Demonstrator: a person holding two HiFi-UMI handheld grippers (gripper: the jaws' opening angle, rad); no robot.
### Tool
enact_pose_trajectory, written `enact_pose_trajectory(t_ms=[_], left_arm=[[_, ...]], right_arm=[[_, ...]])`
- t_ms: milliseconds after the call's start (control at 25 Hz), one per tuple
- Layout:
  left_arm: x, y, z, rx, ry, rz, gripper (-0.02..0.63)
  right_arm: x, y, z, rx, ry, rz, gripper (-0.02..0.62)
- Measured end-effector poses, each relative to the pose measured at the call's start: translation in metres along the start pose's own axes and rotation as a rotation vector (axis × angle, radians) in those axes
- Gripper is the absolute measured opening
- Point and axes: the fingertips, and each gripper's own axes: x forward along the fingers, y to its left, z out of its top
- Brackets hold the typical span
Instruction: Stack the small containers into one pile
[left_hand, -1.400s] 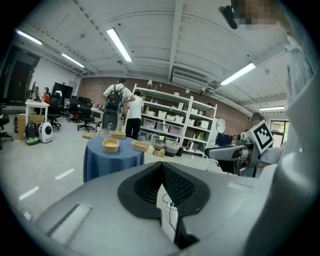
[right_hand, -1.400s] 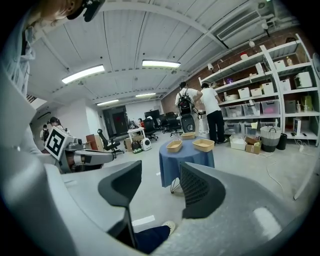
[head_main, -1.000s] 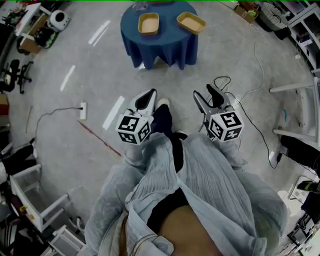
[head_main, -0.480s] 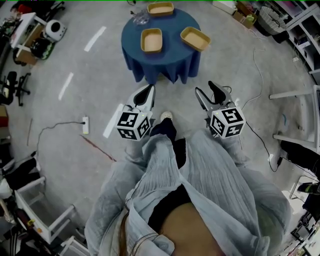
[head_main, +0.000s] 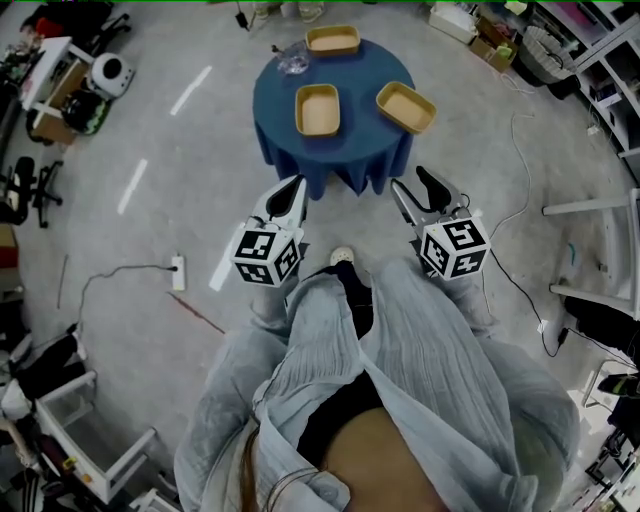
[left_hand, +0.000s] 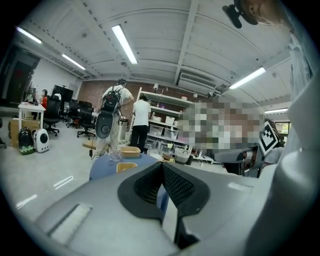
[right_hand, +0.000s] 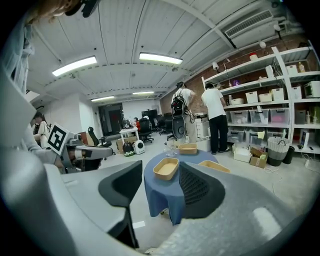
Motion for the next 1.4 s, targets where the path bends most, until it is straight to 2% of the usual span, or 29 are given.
enact_pose_trajectory(t_ms=[480, 1000, 1400], left_arm=[[0.02, 0.035, 0.007, 0.012, 0.013, -0.03, 0.015], [0.001, 0.023, -0.039, -0.066, 0.089, -0.035, 0.015], [0.043, 0.036, -0.016, -0.043, 0.09, -0.035, 0.015]], right_arm=[[0.045, -0.003, 0.009, 0.02, 0.006, -0.014, 0.227], [0.037, 0.014, -0.027, 0.044, 0.09, 0.016, 0.227], [0.07, -0.014, -0.005, 0.047, 0.082, 0.038, 0.227]])
